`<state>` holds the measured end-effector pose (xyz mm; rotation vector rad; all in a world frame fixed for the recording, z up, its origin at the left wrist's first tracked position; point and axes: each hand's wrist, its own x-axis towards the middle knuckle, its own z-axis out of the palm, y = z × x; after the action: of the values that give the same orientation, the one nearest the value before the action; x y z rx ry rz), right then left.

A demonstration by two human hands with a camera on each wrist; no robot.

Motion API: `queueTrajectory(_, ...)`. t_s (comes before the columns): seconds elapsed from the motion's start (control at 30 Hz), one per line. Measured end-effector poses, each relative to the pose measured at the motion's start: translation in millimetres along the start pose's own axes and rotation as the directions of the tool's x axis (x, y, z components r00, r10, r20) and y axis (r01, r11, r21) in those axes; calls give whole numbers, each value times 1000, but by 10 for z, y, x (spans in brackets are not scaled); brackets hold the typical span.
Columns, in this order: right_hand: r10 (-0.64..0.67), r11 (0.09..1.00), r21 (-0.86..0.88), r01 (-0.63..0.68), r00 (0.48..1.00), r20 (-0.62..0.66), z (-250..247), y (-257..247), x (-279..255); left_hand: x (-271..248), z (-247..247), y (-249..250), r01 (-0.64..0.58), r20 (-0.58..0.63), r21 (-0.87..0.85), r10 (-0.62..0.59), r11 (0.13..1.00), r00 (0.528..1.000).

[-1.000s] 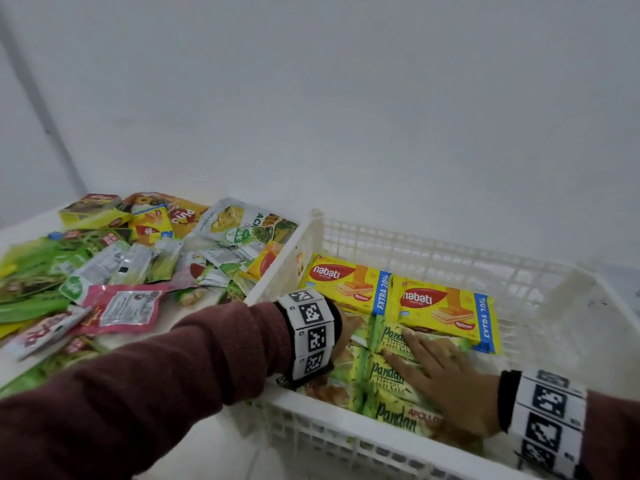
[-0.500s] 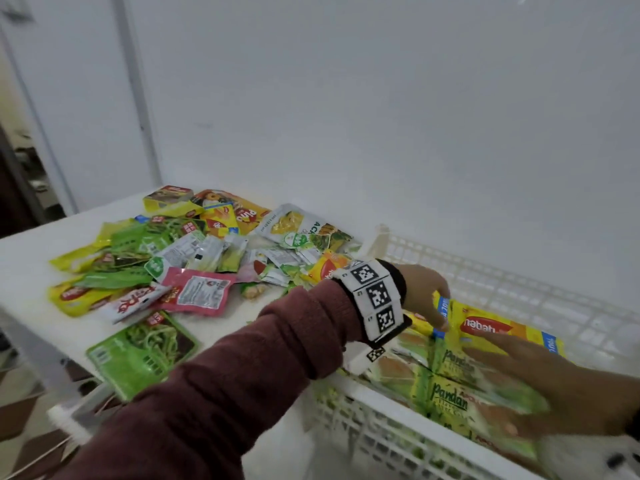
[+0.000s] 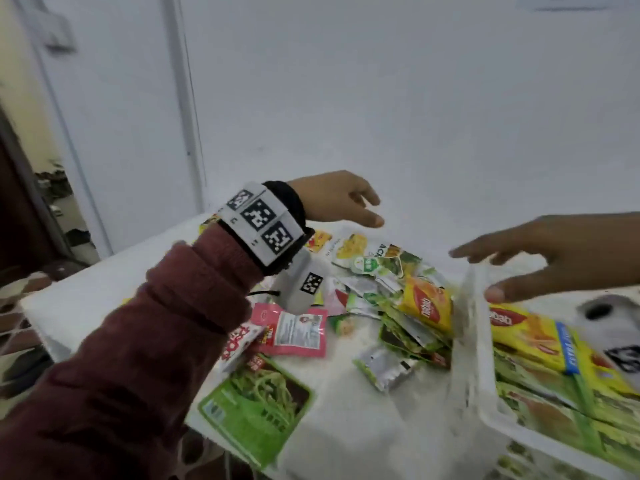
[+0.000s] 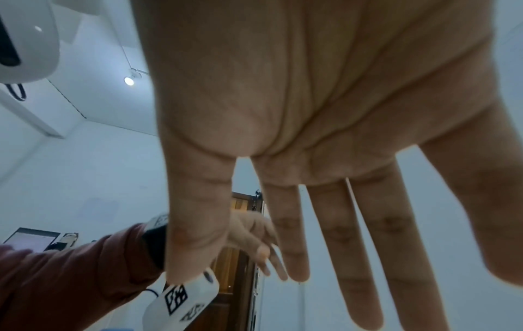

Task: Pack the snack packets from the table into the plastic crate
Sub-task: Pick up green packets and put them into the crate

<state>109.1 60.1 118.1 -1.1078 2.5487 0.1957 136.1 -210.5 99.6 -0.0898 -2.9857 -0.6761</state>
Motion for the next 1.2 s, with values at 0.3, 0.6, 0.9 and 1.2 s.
queueTrajectory(0.3, 133, 990, -22, -138, 979, -156, -243, -870, 1784, -37, 220, -1648, 318, 159, 266, -367, 910, 916)
queueTrajectory(0.6, 311, 950, -14, -313, 949, -58, 619, -592, 2902, 149, 712, -2083, 333, 207, 259, -388, 907, 898)
queueTrajectory(0.9, 319, 947, 2, -320, 944, -78, 901, -517, 3168, 280, 778, -2098, 353, 198, 178, -385, 918, 901)
queueTrajectory(1.2, 419, 908, 158, -388, 844, -336, 363, -259, 3110, 467, 460, -2086, 378, 72, 101, -386, 920, 920)
